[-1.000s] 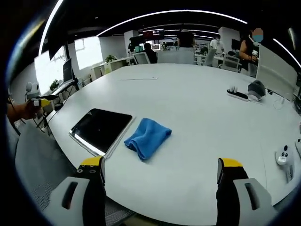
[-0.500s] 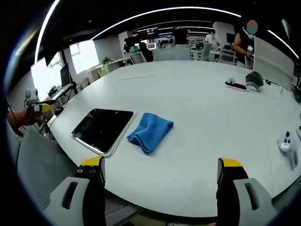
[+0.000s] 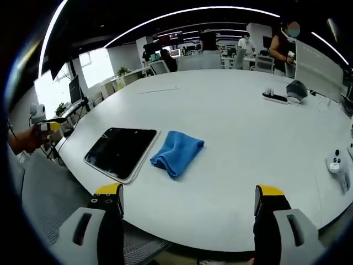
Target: Wipe the mirror surface with the cleaning cloth until all visible marks leave the cleaned area.
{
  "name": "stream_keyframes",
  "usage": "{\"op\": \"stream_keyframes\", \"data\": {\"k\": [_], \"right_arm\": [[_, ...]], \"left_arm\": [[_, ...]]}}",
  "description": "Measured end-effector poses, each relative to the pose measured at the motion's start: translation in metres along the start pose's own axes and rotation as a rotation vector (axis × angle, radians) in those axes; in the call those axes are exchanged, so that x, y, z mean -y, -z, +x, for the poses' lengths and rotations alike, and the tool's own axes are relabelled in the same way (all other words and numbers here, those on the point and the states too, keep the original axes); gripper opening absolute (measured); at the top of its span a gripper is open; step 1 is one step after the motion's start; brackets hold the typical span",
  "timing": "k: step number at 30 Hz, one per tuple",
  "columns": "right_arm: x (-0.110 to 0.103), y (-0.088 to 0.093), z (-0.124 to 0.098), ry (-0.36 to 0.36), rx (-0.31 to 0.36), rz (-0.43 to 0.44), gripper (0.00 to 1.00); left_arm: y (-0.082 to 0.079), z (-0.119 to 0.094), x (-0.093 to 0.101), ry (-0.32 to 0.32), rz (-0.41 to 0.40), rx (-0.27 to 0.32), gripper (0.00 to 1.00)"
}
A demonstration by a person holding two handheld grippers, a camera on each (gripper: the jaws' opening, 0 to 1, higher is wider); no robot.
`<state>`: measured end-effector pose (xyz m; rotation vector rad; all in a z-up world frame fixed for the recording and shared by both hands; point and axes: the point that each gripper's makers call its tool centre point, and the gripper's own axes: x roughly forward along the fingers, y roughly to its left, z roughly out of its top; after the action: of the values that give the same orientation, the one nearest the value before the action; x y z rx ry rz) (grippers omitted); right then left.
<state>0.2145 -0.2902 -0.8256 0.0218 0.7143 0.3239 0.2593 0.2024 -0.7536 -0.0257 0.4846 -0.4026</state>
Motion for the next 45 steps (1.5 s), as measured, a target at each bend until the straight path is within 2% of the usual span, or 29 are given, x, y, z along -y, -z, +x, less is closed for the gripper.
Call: {"op": "stream_keyframes", "data": {"k": [8, 14, 17, 22, 26, 29, 32, 33, 36, 40, 45], "right_arm": [[-0.002, -0.009, 0.005, 0.001, -0.005, -0.009, 0.97], [-0.010, -0.029, 0.015, -0.002, 0.012, -0.009, 0.95], [-0.010, -0.045, 0.025, 0.014, 0.030, 0.010, 0.91], [-0.018, -0.072, 0.042, 0.034, 0.036, -0.015, 0.82], [-0.026, -0.082, 0.058, 0.032, 0.028, -0.053, 0.71], [-0.029, -0.069, 0.079, 0.031, -0.030, -0.083, 0.58], [-0.029, -0.053, 0.094, 0.020, -0.067, -0.076, 0.37], [-0.030, -0.042, 0.095, 0.019, -0.109, -0.042, 0.30], [-0.031, -0.038, 0.100, 0.028, -0.114, -0.040, 0.31], [-0.025, -0.034, 0.107, 0.056, -0.134, -0.043, 0.24], [-0.015, -0.035, 0.116, 0.113, -0.138, 0.037, 0.16]], "left_arm": [[0.001, 0.003, 0.004, 0.005, 0.005, -0.009, 0.99], [-0.003, 0.005, 0.001, -0.003, 0.021, -0.005, 0.99], [-0.003, 0.006, -0.008, -0.047, 0.056, -0.023, 0.99], [-0.005, 0.008, -0.007, -0.043, 0.049, -0.017, 0.99], [0.000, 0.012, -0.001, -0.040, 0.054, -0.026, 0.99], [0.002, 0.016, 0.005, -0.030, 0.052, -0.029, 0.99], [0.003, 0.016, 0.008, -0.029, 0.061, -0.024, 0.99], [0.004, 0.016, 0.007, -0.035, 0.065, -0.028, 0.99], [0.005, 0.013, 0.009, -0.030, 0.042, -0.027, 0.99], [0.012, 0.010, 0.008, -0.030, 0.024, -0.036, 0.99], [0.017, 0.008, 0.010, -0.026, 0.036, -0.056, 0.99]]}}
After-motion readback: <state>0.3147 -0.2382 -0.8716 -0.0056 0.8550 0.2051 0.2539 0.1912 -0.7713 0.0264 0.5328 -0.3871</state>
